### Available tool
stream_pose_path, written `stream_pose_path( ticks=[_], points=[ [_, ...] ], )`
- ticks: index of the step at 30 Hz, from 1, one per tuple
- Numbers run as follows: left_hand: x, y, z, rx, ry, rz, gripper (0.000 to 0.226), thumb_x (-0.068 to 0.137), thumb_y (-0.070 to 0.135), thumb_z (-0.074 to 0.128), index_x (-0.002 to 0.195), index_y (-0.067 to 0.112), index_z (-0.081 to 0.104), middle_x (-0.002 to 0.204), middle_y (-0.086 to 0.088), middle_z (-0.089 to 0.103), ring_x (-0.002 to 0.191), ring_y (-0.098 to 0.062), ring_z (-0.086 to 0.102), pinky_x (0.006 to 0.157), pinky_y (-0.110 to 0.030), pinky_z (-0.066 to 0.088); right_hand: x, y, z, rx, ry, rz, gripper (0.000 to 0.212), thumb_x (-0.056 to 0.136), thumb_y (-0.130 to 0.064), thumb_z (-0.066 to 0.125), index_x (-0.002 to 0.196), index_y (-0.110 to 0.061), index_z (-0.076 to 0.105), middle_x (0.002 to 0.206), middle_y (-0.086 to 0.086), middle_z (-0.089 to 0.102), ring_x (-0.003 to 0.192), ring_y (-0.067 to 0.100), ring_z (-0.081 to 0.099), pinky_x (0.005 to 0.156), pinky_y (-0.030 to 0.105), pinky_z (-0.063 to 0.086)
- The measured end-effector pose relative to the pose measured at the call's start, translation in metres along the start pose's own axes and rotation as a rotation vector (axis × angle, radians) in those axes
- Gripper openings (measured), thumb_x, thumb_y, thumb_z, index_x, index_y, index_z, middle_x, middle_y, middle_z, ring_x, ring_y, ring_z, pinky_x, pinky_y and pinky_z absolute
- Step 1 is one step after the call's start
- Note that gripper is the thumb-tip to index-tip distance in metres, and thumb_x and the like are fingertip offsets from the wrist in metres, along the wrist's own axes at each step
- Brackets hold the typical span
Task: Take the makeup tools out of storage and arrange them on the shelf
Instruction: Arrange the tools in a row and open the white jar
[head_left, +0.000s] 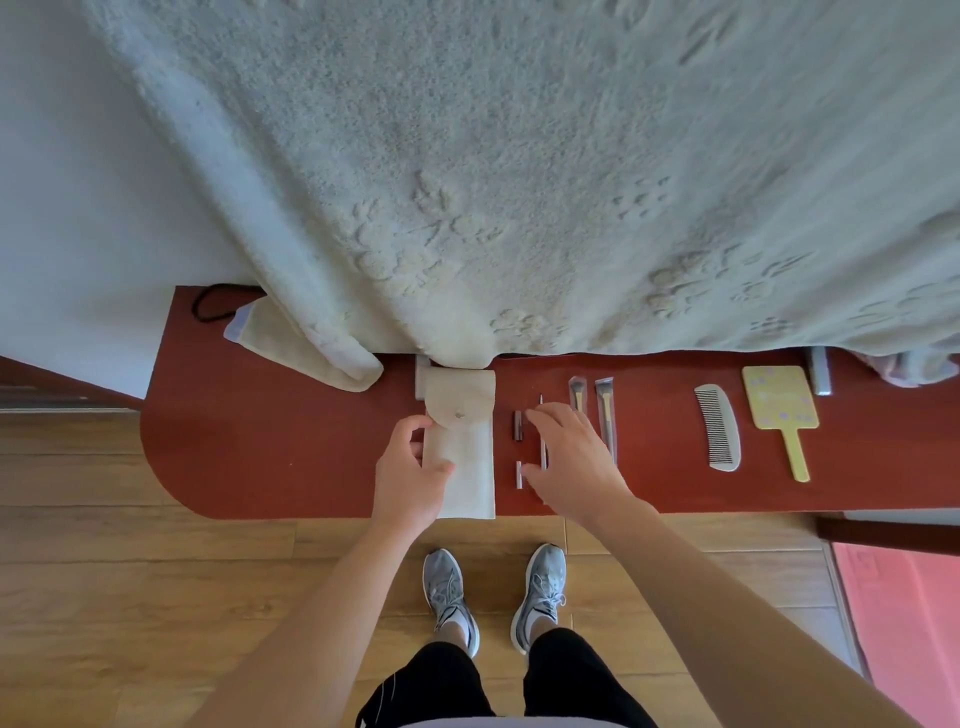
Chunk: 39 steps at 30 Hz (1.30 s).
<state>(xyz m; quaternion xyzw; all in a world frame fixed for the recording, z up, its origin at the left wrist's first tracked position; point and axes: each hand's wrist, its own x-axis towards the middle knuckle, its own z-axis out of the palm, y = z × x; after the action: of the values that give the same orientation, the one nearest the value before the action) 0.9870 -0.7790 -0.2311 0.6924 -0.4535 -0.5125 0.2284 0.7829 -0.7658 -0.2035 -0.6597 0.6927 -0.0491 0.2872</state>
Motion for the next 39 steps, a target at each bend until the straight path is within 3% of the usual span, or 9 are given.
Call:
stream_pose_path(
  ticks=[12, 22, 39],
  points=[
    [-0.004, 0.001, 0.016, 0.087, 0.036, 0.003, 0.054, 0.082, 0.007, 0.070, 0.126, 0.030, 0.049, 0.101, 0.003, 0.065, 0.081, -0.013, 0.067, 0.054, -0.017, 0.049, -0.015, 0.059, -0.027, -0.080, -0.034, 0.131, 0.069, 0.087, -0.027, 0.067, 0.147, -0.020, 0.034, 0.151, -0.002, 0.033, 0.140, 0.017, 0.026, 0.113, 0.035, 0.031],
    [-0.002, -0.002, 0.023, 0.097, 0.057, 0.002, 0.053, 0.082, 0.009, 0.068, 0.128, 0.029, 0.049, 0.098, 0.001, 0.064, 0.075, -0.014, 0.066, 0.054, -0.021, 0.049, -0.023, 0.092, -0.035, -0.150, -0.082, 0.198, 0.071, 0.084, -0.012, 0.062, 0.148, -0.016, 0.032, 0.151, 0.001, 0.032, 0.137, 0.022, 0.028, 0.109, 0.034, 0.035],
    [-0.001, -0.003, 0.027, 0.127, 0.080, -0.009, 0.054, 0.083, 0.010, 0.069, 0.128, 0.031, 0.048, 0.103, 0.001, 0.064, 0.079, -0.013, 0.066, 0.058, -0.024, 0.053, -0.024, 0.109, -0.030, -0.233, -0.125, 0.204, 0.072, 0.086, -0.021, 0.067, 0.148, -0.013, 0.032, 0.151, 0.003, 0.028, 0.136, 0.026, 0.028, 0.112, 0.035, 0.033]
  ],
)
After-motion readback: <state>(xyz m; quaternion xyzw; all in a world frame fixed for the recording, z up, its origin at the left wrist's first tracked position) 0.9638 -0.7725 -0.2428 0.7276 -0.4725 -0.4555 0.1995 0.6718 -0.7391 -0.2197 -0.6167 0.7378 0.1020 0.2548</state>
